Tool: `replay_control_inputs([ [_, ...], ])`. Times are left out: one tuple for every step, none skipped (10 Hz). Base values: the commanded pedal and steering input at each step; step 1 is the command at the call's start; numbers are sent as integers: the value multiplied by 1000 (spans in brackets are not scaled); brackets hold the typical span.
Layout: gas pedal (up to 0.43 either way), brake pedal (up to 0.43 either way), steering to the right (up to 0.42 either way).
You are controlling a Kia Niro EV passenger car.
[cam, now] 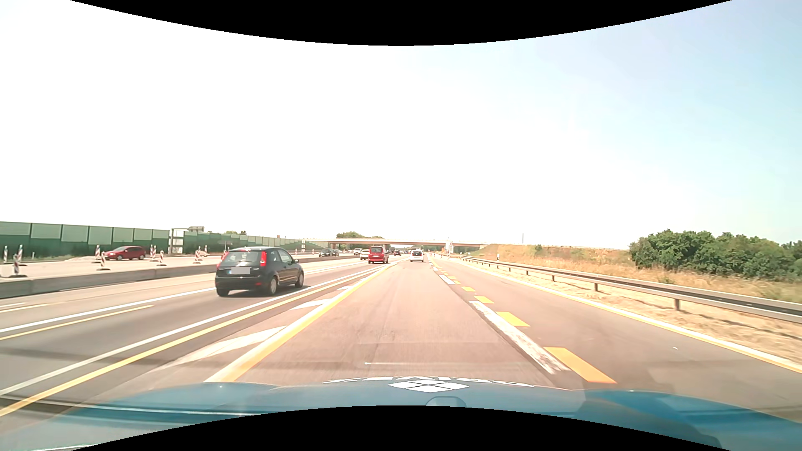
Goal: Follow the waypoints while adhering to traffic rules and regulations
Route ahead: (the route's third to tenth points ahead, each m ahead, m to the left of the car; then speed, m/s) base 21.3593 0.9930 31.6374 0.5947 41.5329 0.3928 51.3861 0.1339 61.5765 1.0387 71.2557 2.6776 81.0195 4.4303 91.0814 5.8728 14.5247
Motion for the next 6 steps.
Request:
replay_control_inputs([
  [248, 0, -1],
  [248, 0, -1],
  [268, 0, -1],
  [299, 0, -1],
  [299, 0, -1],
  [299, 0, 0],
])
